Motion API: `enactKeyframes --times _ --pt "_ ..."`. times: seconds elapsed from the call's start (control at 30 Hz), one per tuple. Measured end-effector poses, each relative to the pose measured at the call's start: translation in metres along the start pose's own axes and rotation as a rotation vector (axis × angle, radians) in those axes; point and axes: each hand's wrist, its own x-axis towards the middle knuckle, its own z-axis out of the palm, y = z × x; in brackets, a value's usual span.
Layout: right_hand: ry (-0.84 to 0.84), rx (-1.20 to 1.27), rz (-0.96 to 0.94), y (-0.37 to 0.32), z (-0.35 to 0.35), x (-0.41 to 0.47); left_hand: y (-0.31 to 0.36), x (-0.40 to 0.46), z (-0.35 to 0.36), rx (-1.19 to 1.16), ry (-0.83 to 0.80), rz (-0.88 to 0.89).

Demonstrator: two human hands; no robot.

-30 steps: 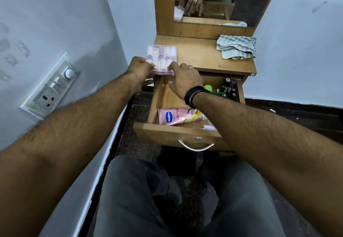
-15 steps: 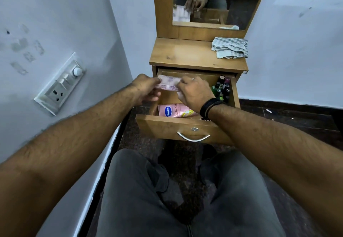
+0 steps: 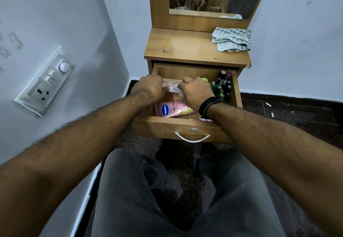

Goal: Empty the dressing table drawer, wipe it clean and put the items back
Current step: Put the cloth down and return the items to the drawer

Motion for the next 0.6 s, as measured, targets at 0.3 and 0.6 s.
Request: enactKeyframes --times 0.3,0.6 --pt "-0.176 0.050 0.077 -0.001 0.031 0.024 0.011 0.007 0.021 0.454 -0.089 0.102" --pt "-0.205 0.162 0.148 0.000 0.046 0.037 0.015 0.021 0.034 0.578 -0.113 0.120"
